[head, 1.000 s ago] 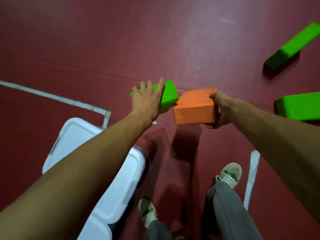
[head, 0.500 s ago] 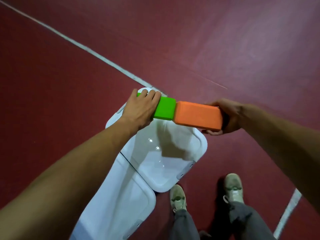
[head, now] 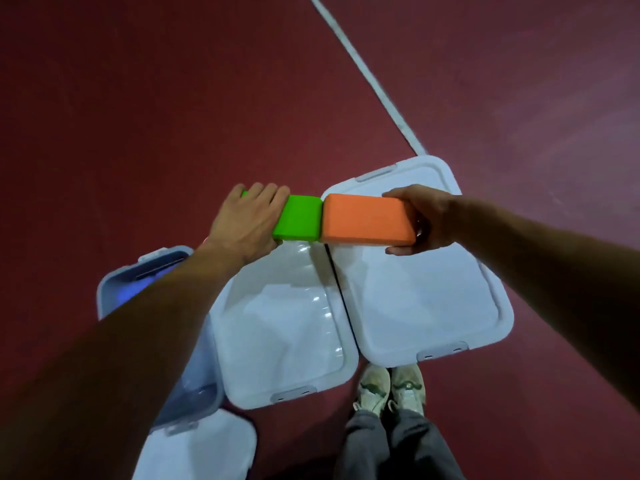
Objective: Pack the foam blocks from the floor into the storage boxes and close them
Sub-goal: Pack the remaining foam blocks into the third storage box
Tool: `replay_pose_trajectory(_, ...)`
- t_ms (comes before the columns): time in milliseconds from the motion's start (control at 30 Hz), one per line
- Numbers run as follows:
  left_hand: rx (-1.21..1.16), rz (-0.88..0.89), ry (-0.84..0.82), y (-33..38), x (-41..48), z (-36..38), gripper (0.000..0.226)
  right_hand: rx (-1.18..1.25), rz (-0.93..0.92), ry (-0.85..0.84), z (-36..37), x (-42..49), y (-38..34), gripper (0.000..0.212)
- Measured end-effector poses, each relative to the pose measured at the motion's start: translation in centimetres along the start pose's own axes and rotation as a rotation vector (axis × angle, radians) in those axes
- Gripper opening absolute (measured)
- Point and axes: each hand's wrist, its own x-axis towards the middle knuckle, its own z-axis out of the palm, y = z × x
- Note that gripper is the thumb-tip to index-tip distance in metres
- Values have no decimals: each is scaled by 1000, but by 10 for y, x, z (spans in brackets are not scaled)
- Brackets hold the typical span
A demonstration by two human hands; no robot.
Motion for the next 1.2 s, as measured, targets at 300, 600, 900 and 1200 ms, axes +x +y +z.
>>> replay_pose_trajectory(300, -199, -242, -24, 6, -97, 85, 79, -396, -80, 164, 107, 46, 5, 65)
replay_pose_trajectory(600, -385, -563, -179, 28, -143, 139, 84, -1275, -926, 12, 130, 76, 80, 102)
replay_pose_trajectory(900, -284, -619, -155, -40, -170, 146, 89, -1511, -1232, 146, 199, 72, 41, 86)
replay_pose_trajectory(1200, -244, -756, -129, -170, -262, 188, 95, -1451, -1306, 128, 376, 81, 33, 92)
